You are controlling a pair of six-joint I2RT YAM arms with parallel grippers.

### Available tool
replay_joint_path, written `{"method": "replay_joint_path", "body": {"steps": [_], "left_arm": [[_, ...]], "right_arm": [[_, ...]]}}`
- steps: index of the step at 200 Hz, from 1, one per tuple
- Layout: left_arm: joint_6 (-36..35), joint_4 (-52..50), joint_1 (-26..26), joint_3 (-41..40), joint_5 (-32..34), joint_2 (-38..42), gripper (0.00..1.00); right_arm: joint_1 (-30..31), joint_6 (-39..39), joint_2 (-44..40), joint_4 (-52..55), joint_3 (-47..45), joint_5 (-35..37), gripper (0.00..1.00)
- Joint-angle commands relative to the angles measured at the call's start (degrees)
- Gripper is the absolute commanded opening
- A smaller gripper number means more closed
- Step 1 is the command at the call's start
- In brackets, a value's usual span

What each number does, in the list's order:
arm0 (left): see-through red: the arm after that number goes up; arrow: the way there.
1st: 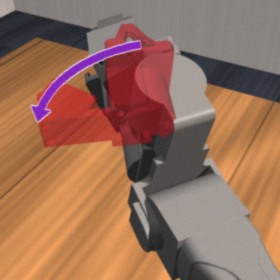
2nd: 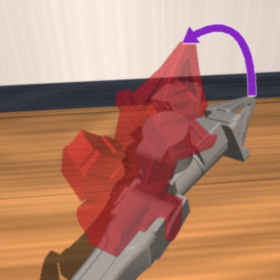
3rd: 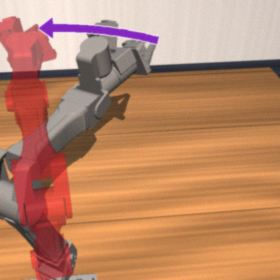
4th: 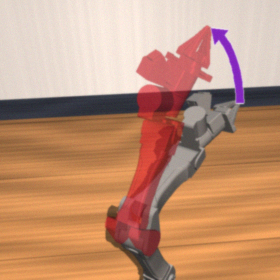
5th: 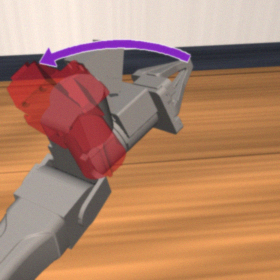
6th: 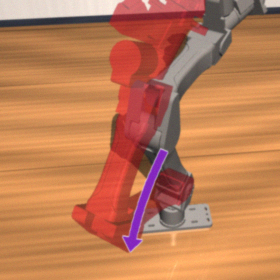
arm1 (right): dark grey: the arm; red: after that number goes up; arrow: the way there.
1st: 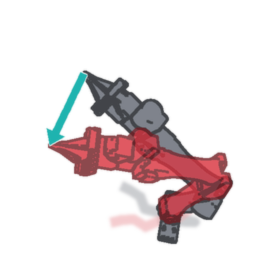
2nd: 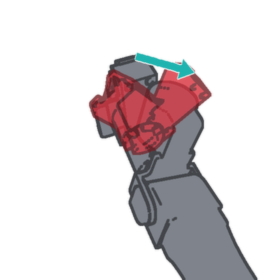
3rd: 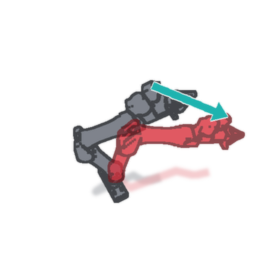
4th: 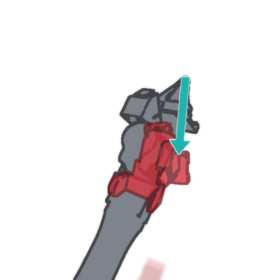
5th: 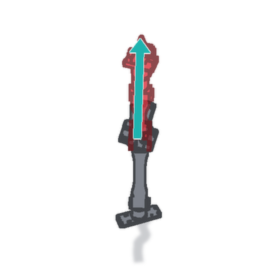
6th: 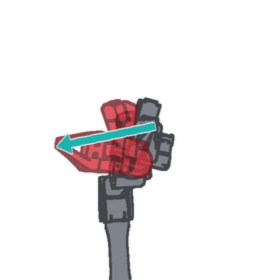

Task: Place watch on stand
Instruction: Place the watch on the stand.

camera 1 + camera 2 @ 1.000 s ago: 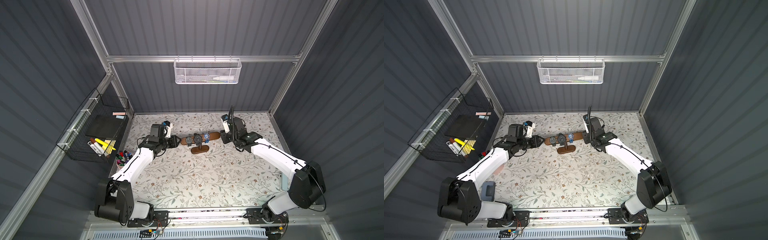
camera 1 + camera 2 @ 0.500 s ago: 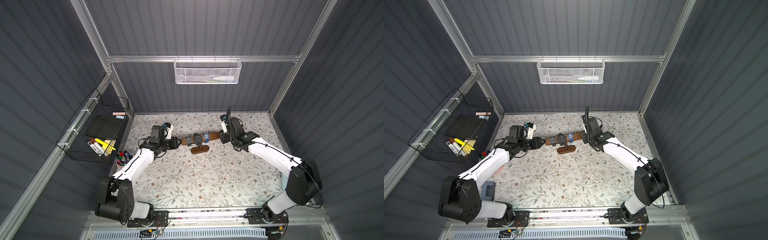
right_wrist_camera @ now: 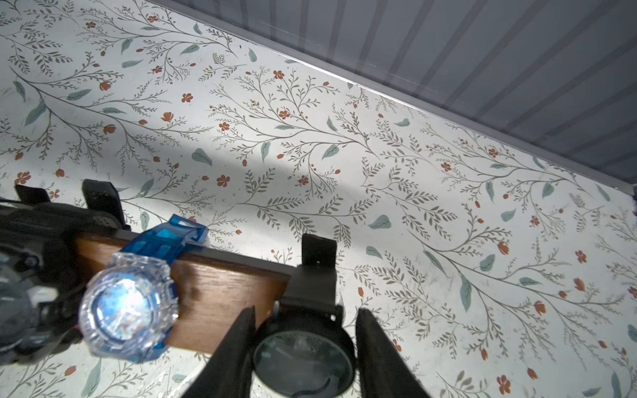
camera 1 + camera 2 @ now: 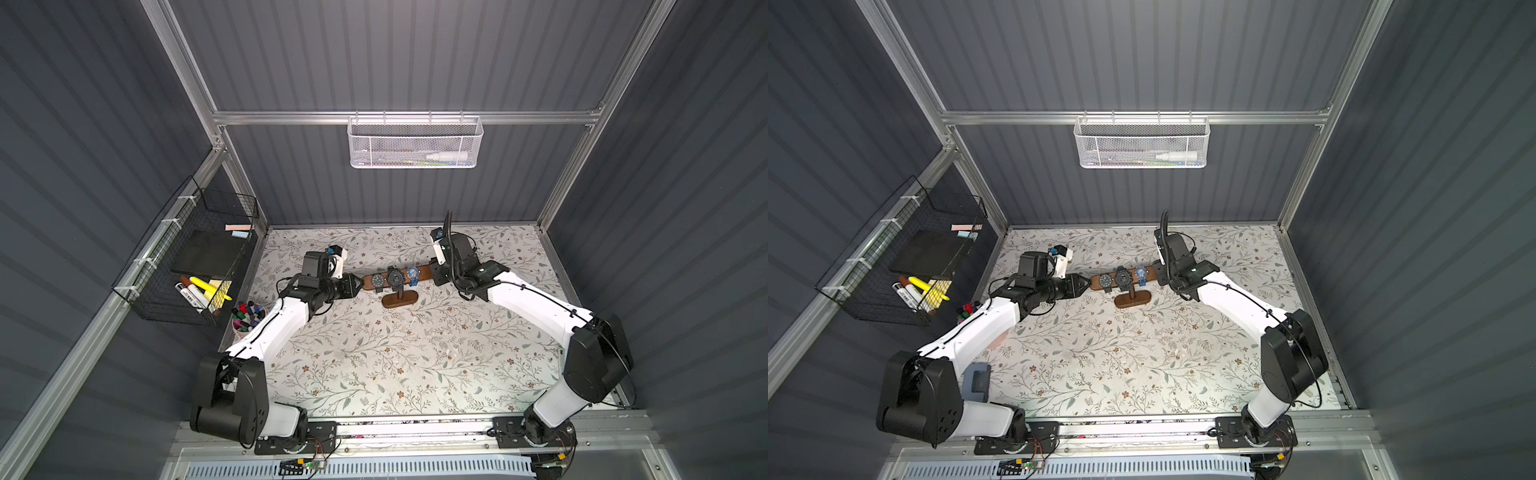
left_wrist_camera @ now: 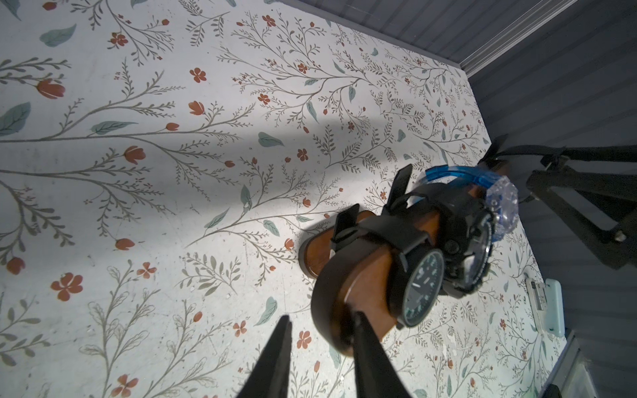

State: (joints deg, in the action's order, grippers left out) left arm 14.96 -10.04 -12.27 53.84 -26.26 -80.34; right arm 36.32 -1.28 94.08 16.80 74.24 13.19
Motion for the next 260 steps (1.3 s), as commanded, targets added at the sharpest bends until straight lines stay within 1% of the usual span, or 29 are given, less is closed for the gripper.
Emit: {"method": "replay_joint_path", "body": {"steps": [1,50,165,186,209,216,245,260], "left_arm": [[-0.11,0.38,0.14,-1.02,-0.49,-0.75,0.31],[-0.11,0.55,0.13,-1.12,-0.46,-0.88,0.3],[-0.1,0.6,0.12,-1.42,-0.36,-0.59,0.3],[-0.11,0.49,0.06,-1.42,-0.25,-0.55,0.3],[-0.11,0.42,0.08,-1.38,-0.28,-0.52,0.31],[-0.18,0.38,0.06,-1.42,-0.28,-0.44,0.3],[-0.2,0.29,0.06,-1.33,-0.31,-0.5,0.31],[-0.15,0.37,0.06,-1.36,-0.29,-0.52,0.3]], "right_arm": [[1.07,1.05,0.77,1.04,1.59,0.22,0.29],[1.99,3.51,1.52,1.7,1.63,-0.33,0.29],[4.03,5.06,3.12,2.14,2.76,0.25,0.29],[4.07,5.26,3.08,2.34,2.76,0.66,0.33],[4.15,5.39,2.79,2.51,2.55,1.17,0.45],[4.12,5.35,2.69,2.46,2.43,1.31,0.47],[4.21,5.21,2.27,2.44,2.03,1.61,0.49],[4.24,5.14,2.18,2.45,1.95,1.84,0.52]]}}
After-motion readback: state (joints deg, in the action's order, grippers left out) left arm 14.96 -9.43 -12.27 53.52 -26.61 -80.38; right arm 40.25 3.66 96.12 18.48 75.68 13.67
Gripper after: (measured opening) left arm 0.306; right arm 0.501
